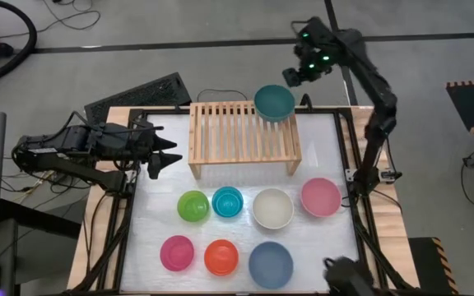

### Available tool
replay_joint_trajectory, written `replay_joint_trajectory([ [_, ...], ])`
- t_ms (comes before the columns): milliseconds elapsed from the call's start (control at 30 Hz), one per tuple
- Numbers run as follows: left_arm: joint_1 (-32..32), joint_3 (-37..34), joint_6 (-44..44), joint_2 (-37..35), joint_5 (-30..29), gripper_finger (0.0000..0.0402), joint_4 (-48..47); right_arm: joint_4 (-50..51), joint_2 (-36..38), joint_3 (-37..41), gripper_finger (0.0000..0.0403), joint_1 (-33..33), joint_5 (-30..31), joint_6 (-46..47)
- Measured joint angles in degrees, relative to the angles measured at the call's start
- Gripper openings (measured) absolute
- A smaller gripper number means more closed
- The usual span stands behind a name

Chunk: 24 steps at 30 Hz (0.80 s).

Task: Place and stack bowls onto a shelf
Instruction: Stack the large pink bowl on top of the large dark blue bowl on the shelf

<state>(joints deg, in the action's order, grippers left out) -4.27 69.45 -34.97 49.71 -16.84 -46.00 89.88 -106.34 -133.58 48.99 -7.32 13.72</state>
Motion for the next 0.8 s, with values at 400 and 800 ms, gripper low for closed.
replay_joint_trajectory([
  [400, 0.00, 0.00, 1.22, 0.00, 1.55, 0.0265, 0.59, 0.01, 19.28, 0.88, 0.0254, -7.24, 4.77, 4.10],
  [800, 0.00, 0.00, 1.49, 0.02, 3.01, 0.0265, 0.49, 0.23, 39.77, 31.53, 0.0254, -39.56, 11.32, 34.99],
])
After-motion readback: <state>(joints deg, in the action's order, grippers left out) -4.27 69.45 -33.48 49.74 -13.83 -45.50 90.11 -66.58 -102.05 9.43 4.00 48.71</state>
